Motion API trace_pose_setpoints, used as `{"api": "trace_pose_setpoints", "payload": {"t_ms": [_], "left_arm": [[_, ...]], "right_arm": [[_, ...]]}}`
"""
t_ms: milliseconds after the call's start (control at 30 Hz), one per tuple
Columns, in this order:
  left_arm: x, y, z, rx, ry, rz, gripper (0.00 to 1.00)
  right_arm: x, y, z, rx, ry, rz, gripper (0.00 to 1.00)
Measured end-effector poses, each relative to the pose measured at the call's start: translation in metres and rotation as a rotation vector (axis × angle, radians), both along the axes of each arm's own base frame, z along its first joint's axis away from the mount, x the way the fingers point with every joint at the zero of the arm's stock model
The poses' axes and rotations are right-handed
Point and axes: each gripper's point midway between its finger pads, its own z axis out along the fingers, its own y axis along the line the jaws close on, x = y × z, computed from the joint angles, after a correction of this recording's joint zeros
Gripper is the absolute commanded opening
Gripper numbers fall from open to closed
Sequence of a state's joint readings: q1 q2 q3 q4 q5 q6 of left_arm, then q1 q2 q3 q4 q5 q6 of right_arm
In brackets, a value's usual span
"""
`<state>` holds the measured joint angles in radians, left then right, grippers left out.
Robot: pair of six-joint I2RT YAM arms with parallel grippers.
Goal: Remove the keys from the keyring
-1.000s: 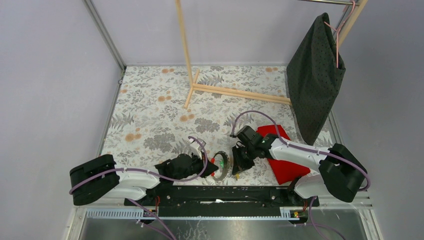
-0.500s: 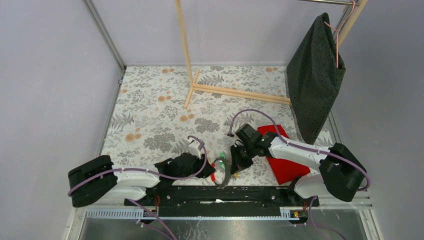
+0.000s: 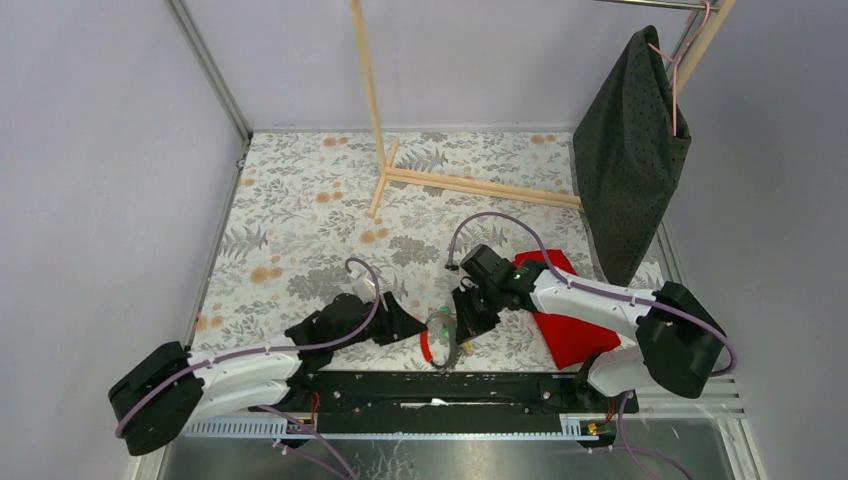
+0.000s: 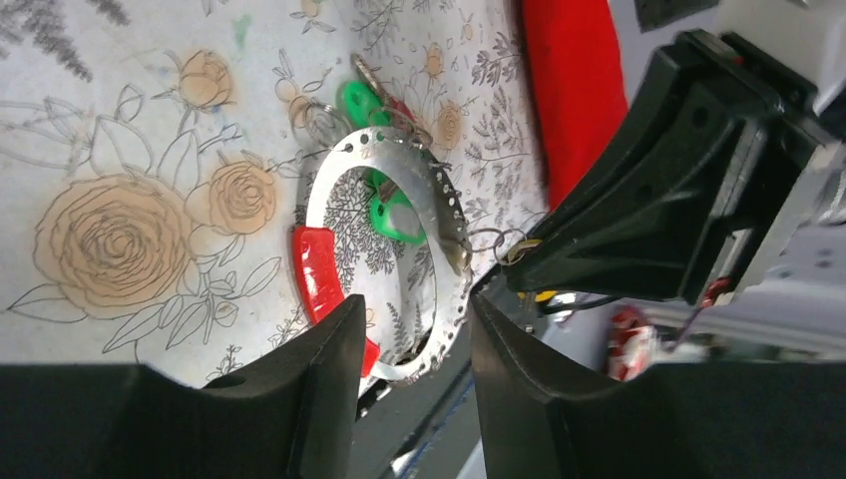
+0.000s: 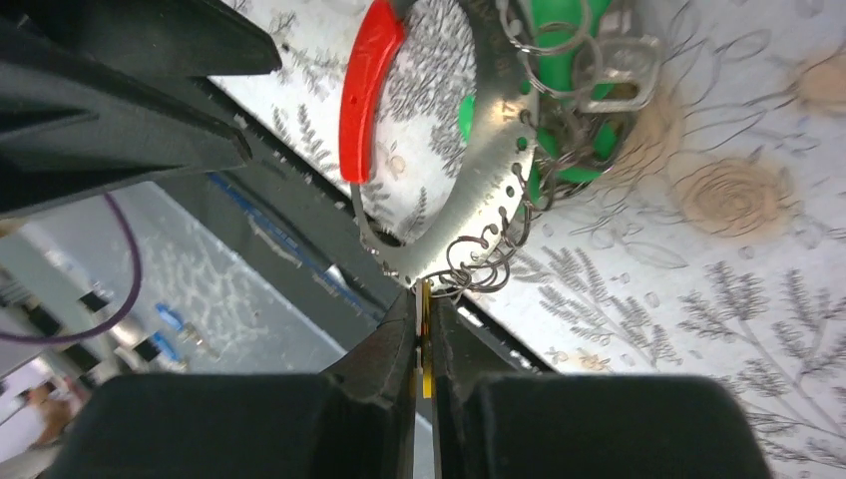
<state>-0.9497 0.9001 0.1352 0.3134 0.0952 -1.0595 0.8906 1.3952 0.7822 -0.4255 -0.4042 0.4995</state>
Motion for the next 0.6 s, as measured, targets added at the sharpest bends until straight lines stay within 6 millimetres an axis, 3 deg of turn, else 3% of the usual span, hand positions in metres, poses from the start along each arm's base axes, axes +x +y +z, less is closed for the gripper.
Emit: {"api": "trace_pose_setpoints", "payload": {"t_ms": [133, 233, 367, 500, 600], "left_arm": [[0.001, 0.000, -0.008, -0.087, 0.146, 0.027, 0.42], [-0.002, -0.003, -0.005, -0.087, 0.117, -0.023, 0.39], [0.001, -0.009, 0.025, -0.109, -0.128, -0.084, 0.35], [0.007, -0.016, 0.062, -0.100, -0.491, -0.089, 0.30], [0.011, -0.018, 0.069, -0.060, -0.687, -0.085, 0.29]], "right_arm": [[0.008, 0.000, 0.000, -0.020, -0.066, 0.014, 0.00], [0.014, 0.002, 0.003, -0.027, -0.112, 0.034, 0.00], [0.025, 0.011, 0.016, 0.000, -0.188, 0.067, 0.00], [0.033, 0.021, 0.036, 0.047, -0.274, 0.124, 0.00], [0.034, 0.029, 0.050, 0.091, -0.323, 0.182, 0.00]]}}
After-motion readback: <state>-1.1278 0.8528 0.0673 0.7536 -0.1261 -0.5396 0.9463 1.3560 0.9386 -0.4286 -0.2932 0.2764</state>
